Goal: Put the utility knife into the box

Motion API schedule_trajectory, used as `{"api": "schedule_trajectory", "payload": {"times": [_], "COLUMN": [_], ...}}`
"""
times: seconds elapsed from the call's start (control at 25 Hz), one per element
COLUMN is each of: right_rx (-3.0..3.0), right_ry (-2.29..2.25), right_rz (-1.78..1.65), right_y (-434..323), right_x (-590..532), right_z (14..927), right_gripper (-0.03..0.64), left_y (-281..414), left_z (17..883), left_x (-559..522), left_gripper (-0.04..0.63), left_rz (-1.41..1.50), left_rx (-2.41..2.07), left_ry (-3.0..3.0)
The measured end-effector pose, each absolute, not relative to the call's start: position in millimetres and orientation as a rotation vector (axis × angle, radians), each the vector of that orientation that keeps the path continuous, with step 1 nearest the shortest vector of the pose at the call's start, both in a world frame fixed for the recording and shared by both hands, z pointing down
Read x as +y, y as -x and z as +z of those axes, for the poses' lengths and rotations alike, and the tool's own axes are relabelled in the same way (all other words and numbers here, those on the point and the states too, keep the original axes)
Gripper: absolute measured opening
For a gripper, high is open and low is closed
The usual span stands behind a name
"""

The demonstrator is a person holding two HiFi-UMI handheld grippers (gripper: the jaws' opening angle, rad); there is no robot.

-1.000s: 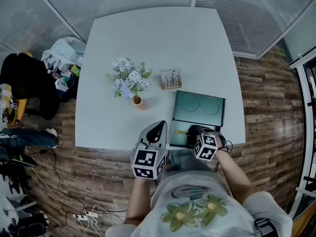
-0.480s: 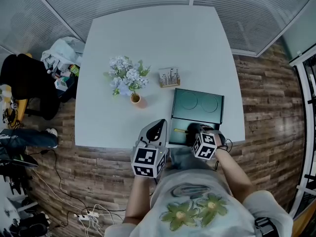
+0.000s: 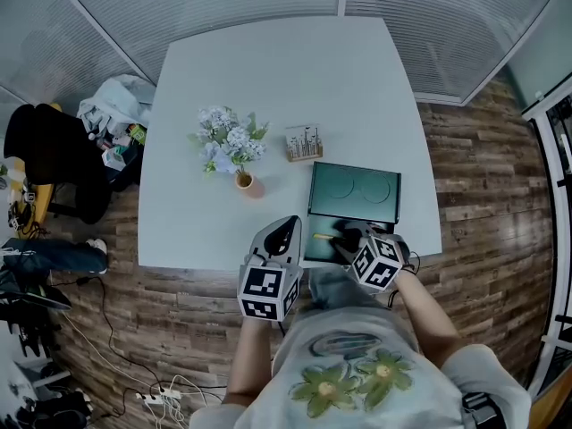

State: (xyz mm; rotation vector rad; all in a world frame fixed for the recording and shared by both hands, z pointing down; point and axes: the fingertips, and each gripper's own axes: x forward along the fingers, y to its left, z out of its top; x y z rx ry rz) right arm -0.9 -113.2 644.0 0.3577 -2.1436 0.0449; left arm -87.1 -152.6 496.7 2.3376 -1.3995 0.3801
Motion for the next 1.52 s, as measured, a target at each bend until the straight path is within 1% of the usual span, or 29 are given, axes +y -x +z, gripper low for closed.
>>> {"api": "schedule_trajectory", "payload": {"times": [0.08, 0.2, 0.28, 0.44, 0.48, 0.56, 0.64, 0.68, 0.96, 1.16, 1.52], "right_rx": [-2.183, -2.247, -2.307, -2.428, -2.452, -2.49, -2.521, -2.535, -2.603, -2.651, -2.682], "right_ry": [-0.386, -0.435, -0.475, -0.571, -0.596, -0.644, -0.699, -0.726, -0.881, -0.952, -0.951], "right_rz": [0.053, 0.062, 0.081, 0.136, 0.137, 0.131, 0.125, 0.124, 0.06, 0.085, 0.107], "right_y": [3.4, 7.6, 11.6, 16.0, 16.1, 15.7, 13.9, 12.8, 6.4, 3.0, 1.9], "right_x": [-115.2, -118.4, -120.8, -123.6, -124.8, -127.3, -129.9, -131.0, -130.8, -125.4, -121.5], "right_z": [630.2, 607.5, 590.0, 555.6, 547.4, 532.2, 518.2, 511.4, 475.9, 460.6, 453.8], "right_gripper": [0.107, 0.107, 0.092, 0.089, 0.067, 0.057, 0.009, 0.003, 0.0, 0.0, -0.002], "left_y": [86.8, 87.5, 87.6, 84.5, 83.1, 80.4, 78.2, 77.3, 69.3, 63.2, 58.7], "left_z": [493.8, 488.9, 486.2, 478.1, 475.6, 471.5, 468.1, 466.4, 457.8, 454.8, 451.2], "left_x": [-151.5, -150.6, -149.8, -146.6, -146.0, -144.7, -142.7, -141.8, -135.9, -129.8, -124.1], "left_gripper": [0.002, 0.002, 0.002, 0.002, 0.002, 0.002, 0.002, 0.002, 0.002, 0.002, 0.002], "left_rz": [0.379, 0.373, 0.371, 0.366, 0.363, 0.358, 0.354, 0.351, 0.312, 0.306, 0.298], "left_rx": [-1.407, -1.422, -1.431, -1.444, -1.445, -1.446, -1.448, -1.449, -1.458, -1.459, -1.463], "left_ry": [-2.342, -2.346, -2.348, -2.36, -2.366, -2.376, -2.381, -2.383, -2.391, -2.397, -2.401]}}
